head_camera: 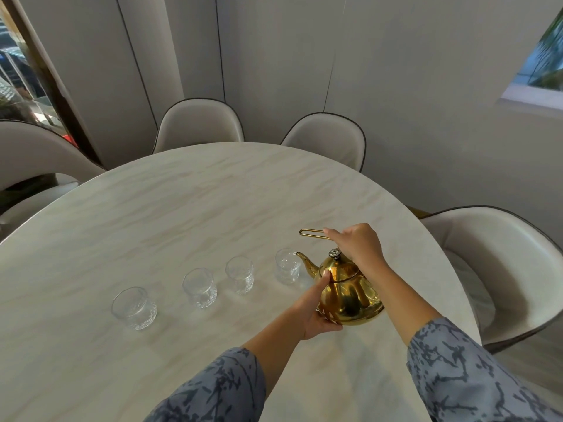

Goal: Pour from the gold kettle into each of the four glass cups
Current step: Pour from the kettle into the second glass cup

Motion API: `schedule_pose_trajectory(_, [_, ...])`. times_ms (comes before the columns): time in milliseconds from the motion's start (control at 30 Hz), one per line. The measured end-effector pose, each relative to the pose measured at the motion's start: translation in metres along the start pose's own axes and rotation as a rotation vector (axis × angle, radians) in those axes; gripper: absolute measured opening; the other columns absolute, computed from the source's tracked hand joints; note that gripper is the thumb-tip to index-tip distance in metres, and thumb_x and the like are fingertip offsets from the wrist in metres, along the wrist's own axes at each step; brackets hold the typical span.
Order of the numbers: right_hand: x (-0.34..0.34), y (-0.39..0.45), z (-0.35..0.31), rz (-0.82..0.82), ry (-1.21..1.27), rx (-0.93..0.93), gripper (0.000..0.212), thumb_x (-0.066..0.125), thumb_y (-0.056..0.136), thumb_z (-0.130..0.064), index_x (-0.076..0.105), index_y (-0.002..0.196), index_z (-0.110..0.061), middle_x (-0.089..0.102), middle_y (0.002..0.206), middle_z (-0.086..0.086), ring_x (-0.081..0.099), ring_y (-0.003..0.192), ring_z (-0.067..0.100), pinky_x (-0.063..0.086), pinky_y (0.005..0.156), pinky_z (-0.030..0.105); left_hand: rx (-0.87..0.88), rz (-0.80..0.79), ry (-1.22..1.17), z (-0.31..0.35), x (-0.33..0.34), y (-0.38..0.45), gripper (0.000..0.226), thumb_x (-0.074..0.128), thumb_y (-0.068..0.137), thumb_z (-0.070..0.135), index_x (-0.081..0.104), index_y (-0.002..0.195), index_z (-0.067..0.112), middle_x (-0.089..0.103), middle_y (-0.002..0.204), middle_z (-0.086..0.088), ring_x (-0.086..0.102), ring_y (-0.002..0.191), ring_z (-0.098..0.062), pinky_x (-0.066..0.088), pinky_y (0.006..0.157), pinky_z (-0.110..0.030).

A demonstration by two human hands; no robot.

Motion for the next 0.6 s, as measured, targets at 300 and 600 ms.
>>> schedule_pose_trajectory(300, [-0.003,-0.028,0.01,0.048,0.197,-0.044,0.058,0.066,0.088,-0.05,0.061,0.063,0.002,0.051,0.052,0.007,0.049,0.051,0.017,0.041,0.053,0.029,0.106,0.096,0.124,0.001,-0.015,-0.009,0.091,0.072,0.065,0.072,0.053,0.135,0.017,0.062,0.132,-0.01,0.066,0.114,-0.028,0.06,0.09,-0.044])
schedule_pose_trajectory(600, [0.01,-0.046,-0.017,-0.008,0.214,-0.146,0.053,0.065,0.09,-0.045,0.054,0.057,-0.004,0.045,0.049,0.004,0.045,0.049,0.016,0.038,0.052,0.029,0.141,0.091,0.095,-0.003,-0.039,-0.04,0.09,0.071,0.065,0.074,0.055,0.134,0.018,0.065,0.128,-0.011,0.068,0.112,-0.028,0.063,0.084,-0.041])
Point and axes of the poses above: each hand's wrist, its own y-axis towards the middle knuckle, its own x-axis out of the palm, z = x × y, the point moved 3 cm from there along y, towards the middle knuckle
